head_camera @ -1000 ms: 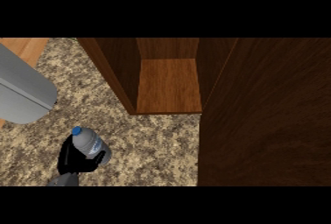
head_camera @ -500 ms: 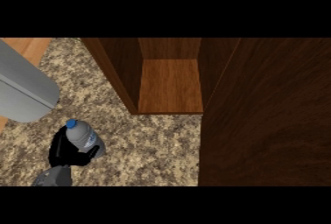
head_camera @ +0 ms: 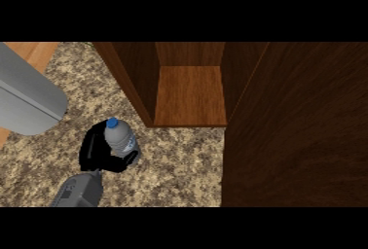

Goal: Pick up the bottled water, place it into the cabinet and close the cabinet

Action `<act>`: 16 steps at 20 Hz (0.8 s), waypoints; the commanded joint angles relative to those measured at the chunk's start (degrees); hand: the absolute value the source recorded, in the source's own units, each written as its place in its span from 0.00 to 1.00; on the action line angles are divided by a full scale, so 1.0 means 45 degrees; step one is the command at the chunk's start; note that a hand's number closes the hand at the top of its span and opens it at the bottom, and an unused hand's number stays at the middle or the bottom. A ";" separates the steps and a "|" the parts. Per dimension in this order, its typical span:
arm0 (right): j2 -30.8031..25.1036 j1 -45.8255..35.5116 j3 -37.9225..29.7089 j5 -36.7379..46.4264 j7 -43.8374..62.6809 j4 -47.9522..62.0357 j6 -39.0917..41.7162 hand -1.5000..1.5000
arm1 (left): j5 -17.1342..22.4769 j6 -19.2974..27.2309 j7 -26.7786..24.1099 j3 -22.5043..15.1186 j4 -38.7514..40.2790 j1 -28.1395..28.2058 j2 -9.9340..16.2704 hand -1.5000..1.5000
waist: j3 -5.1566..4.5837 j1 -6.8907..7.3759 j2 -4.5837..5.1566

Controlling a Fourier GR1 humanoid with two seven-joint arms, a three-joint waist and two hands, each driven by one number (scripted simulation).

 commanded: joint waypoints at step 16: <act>-0.0202 0.0458 -0.0406 -0.1839 0.0560 -0.1935 -0.0216 0.00 | -0.1091 0.7734 0.3499 -0.3517 -0.1991 -0.3460 -0.1488 1.00 | -0.0014 -0.0267 0.0101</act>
